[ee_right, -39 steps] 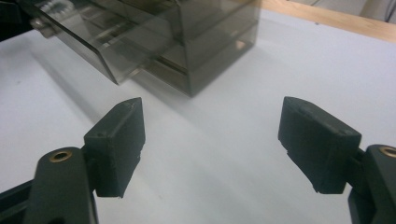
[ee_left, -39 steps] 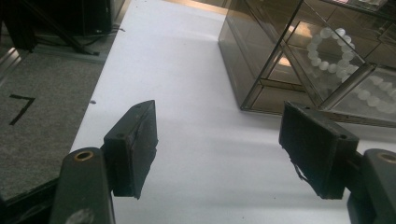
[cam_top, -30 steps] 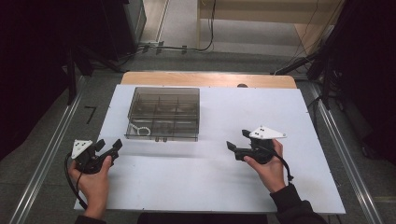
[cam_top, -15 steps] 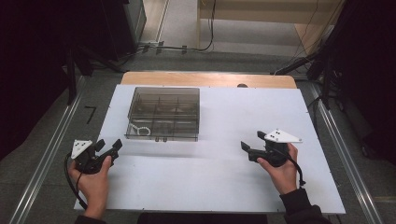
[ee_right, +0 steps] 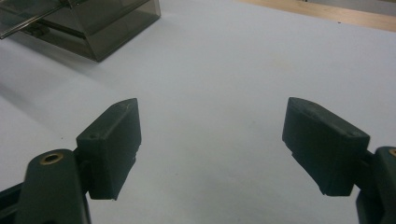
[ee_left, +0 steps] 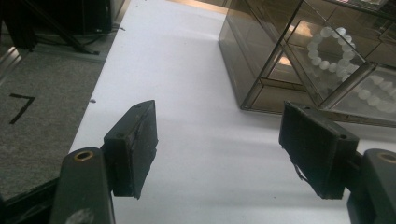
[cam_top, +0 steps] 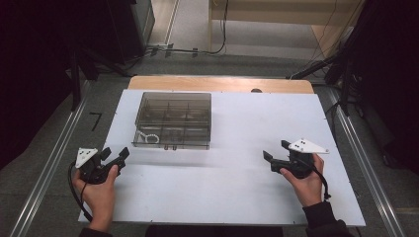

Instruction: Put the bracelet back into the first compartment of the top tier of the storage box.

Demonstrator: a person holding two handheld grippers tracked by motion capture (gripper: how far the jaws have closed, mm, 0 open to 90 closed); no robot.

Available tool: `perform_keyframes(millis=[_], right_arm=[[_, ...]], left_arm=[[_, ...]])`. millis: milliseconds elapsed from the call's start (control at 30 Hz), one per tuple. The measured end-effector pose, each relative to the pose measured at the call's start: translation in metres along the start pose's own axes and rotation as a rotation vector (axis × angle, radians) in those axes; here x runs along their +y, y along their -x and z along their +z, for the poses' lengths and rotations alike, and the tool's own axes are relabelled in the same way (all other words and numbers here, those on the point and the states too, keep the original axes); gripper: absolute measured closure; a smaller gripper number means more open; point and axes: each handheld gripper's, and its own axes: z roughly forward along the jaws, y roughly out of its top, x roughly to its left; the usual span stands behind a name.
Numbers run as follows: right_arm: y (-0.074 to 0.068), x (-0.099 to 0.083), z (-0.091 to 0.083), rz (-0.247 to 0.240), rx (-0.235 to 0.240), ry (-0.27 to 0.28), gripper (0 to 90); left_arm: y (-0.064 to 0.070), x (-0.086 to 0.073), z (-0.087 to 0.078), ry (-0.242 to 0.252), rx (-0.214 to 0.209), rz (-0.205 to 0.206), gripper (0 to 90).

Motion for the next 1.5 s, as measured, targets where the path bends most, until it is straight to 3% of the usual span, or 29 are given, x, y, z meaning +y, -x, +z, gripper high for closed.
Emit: perform_keyframes(millis=[767,1500], right_arm=[[0.022,-0.015,-0.02,0.018,-0.088,-0.01,17.5],[0.043,-0.032,-0.043,0.067,-0.155,-0.017,17.2]], left_arm=[[0.0,0.0,0.0,0.005,0.002,-0.006,29.0],[-0.001,0.0,-0.001,0.002,0.004,-0.005,29.0]])
